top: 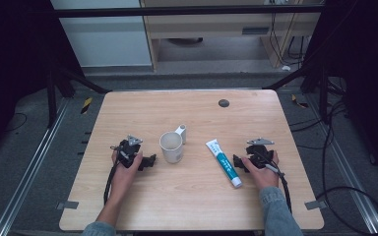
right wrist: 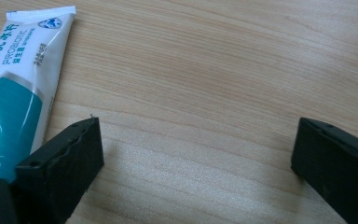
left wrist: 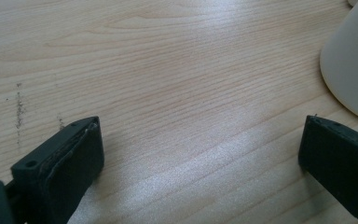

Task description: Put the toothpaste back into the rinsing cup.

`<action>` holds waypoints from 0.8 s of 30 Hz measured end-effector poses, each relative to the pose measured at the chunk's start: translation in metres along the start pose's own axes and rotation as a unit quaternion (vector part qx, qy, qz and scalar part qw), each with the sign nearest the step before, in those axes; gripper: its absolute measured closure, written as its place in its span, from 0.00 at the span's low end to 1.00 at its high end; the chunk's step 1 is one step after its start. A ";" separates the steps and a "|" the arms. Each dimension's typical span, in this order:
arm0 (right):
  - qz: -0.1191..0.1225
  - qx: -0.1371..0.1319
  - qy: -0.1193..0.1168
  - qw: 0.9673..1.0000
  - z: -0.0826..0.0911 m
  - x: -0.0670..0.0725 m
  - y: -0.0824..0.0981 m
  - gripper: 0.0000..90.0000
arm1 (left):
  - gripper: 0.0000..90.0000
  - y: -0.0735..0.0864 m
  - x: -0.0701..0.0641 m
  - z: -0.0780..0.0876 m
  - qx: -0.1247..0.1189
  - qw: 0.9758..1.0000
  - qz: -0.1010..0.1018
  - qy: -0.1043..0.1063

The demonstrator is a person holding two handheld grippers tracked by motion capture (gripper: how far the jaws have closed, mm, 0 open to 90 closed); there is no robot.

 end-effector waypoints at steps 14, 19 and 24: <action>0.047 0.028 -0.036 0.998 0.043 0.018 -0.011 0.23 | 0.00 0.000 0.000 0.000 0.000 1.000 0.000 0.000; 0.057 0.039 -0.050 0.996 0.054 0.028 -0.017 0.29 | 0.00 -0.001 0.000 -0.001 0.000 1.000 0.003 -0.001; 0.079 0.066 -0.073 0.992 0.056 0.047 -0.020 0.35 | 0.00 -0.002 0.000 -0.002 0.000 1.000 0.001 -0.001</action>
Point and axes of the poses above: each handheld gripper's, and its own axes: z roughly backward along the jaws, y roughly out of its underside, x roughly to its left, the point moved 9 cm from there along -z, roughly forward along the jaws, and after that the axes turned 1 degree about y, right-handed, at the moved point
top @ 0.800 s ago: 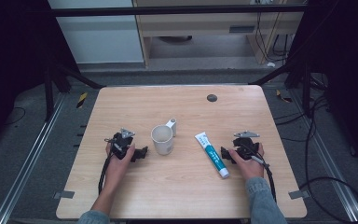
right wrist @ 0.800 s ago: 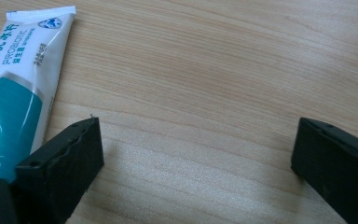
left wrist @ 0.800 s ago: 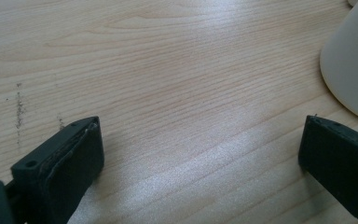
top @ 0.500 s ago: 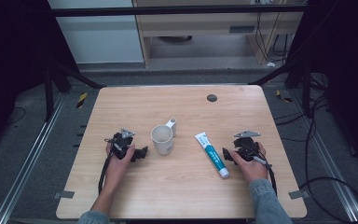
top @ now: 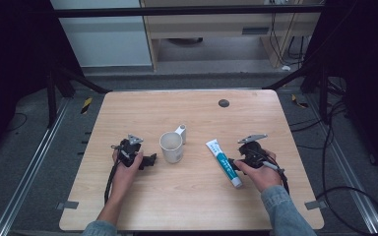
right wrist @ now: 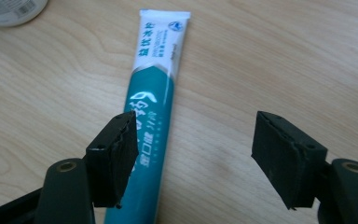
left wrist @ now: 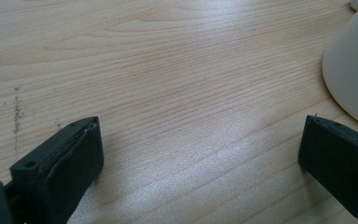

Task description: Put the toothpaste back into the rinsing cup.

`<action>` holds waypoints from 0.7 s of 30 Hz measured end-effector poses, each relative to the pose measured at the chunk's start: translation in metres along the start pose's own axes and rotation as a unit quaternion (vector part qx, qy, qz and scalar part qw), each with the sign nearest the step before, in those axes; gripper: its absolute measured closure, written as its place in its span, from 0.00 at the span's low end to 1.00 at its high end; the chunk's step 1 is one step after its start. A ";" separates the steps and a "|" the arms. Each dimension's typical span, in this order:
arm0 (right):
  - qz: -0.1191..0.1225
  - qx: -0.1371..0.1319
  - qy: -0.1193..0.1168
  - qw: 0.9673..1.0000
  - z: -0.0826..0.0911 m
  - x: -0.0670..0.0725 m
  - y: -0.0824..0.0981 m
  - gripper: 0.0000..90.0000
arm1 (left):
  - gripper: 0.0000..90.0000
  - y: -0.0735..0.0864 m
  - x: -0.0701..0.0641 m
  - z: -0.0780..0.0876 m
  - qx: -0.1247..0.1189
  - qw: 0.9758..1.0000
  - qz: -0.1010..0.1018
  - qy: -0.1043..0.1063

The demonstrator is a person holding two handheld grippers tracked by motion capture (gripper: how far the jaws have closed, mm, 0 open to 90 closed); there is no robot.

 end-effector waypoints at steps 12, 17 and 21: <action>0.020 0.039 -0.027 0.999 -0.013 0.018 -0.016 0.48 | 0.00 0.000 0.000 0.000 0.000 1.000 0.000 0.000; 0.017 0.052 -0.034 0.998 -0.019 0.021 -0.018 0.54 | 0.00 0.000 0.002 0.000 0.000 1.000 0.002 -0.001; 0.018 0.060 -0.034 0.997 -0.023 0.022 -0.020 0.60 | 0.00 0.001 0.002 0.001 0.001 1.000 0.002 -0.001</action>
Point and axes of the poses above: each handheld gripper's, and its own axes: z roughly backward along the jaws, y roughly out of its underside, x roughly to its left, the point moved 9 cm from there along -z, roughly forward along the jaws, and after that the axes turned 1 degree about y, right-handed, at the moved point
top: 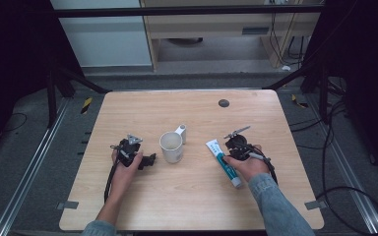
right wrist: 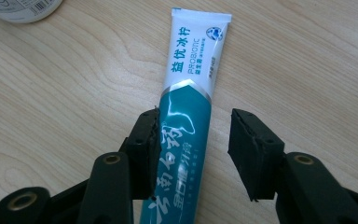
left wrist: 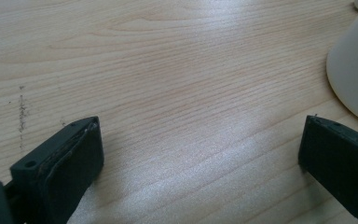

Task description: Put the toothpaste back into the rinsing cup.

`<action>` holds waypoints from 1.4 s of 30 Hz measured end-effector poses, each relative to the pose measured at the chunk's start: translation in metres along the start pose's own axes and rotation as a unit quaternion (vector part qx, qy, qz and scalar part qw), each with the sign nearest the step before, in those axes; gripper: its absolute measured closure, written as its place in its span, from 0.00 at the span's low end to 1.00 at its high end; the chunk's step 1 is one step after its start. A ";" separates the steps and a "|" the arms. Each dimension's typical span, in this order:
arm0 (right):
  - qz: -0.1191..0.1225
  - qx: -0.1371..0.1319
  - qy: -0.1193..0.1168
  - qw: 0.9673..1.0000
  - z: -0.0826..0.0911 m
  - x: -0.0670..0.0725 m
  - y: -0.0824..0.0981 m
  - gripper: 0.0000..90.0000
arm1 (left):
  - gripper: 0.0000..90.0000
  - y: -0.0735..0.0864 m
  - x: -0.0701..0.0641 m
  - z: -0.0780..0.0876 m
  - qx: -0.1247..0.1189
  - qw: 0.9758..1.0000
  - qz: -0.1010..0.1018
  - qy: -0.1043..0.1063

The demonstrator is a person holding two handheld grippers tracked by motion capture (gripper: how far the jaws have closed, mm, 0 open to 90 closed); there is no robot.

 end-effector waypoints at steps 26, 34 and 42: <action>-0.015 0.045 0.003 0.999 -0.034 0.002 -0.009 0.52 | 0.00 0.000 0.000 0.000 -0.003 1.000 0.002 0.001; -0.016 0.056 0.009 0.998 -0.039 0.003 -0.010 0.53 | 0.00 0.000 0.000 0.000 -0.003 1.000 0.002 0.001; -0.013 0.059 0.010 0.998 -0.039 0.005 -0.011 0.54 | 0.00 0.000 0.000 0.000 -0.003 1.000 0.001 0.001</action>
Point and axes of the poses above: each handheld gripper's, and its own axes: z roughly backward along the jaws, y roughly out of its underside, x roughly to its left, the point moved 9 cm from there along -z, roughly forward along the jaws, and after that the axes turned 1 degree about y, right-handed, at the moved point
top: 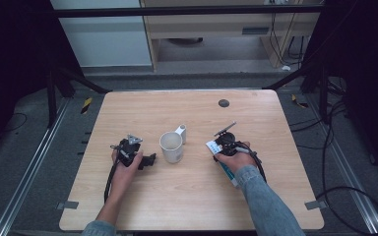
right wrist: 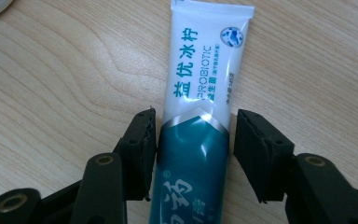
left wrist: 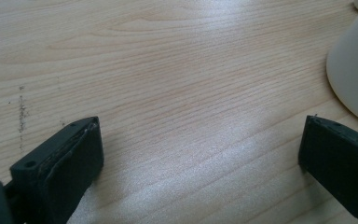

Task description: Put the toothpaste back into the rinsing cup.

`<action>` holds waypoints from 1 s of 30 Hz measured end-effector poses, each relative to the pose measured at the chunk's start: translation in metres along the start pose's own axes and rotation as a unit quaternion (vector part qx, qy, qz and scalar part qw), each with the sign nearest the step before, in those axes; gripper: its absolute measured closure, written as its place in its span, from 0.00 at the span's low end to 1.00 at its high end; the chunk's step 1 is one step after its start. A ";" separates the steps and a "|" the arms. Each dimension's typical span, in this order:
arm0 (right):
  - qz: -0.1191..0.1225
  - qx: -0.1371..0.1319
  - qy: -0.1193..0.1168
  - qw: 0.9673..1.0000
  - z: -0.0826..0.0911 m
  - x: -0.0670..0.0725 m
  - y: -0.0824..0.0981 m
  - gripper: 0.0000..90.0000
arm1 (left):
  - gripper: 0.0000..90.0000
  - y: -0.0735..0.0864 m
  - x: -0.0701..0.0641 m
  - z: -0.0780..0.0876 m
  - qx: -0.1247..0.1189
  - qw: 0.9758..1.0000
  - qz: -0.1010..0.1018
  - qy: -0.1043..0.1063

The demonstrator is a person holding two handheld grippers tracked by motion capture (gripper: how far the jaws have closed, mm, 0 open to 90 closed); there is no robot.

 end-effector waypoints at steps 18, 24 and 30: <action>0.014 0.012 0.008 1.000 -0.002 0.001 -0.001 0.59 | 0.00 0.000 0.000 0.000 -0.001 1.000 0.001 0.000; 0.016 0.016 0.012 1.000 -0.003 0.001 -0.002 0.59 | 0.00 0.000 0.000 0.000 0.001 1.000 0.000 0.000; 0.011 0.021 0.016 1.000 -0.003 0.002 -0.002 0.60 | 0.00 0.000 0.000 0.000 0.000 1.000 0.000 0.000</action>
Point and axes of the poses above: each handheld gripper's, and its own axes: z roughly backward along the jaws, y roughly out of its underside, x roughly to its left, the point moved 9 cm from there along -z, roughly forward along the jaws, and after that the axes turned 1 degree about y, right-handed, at the moved point
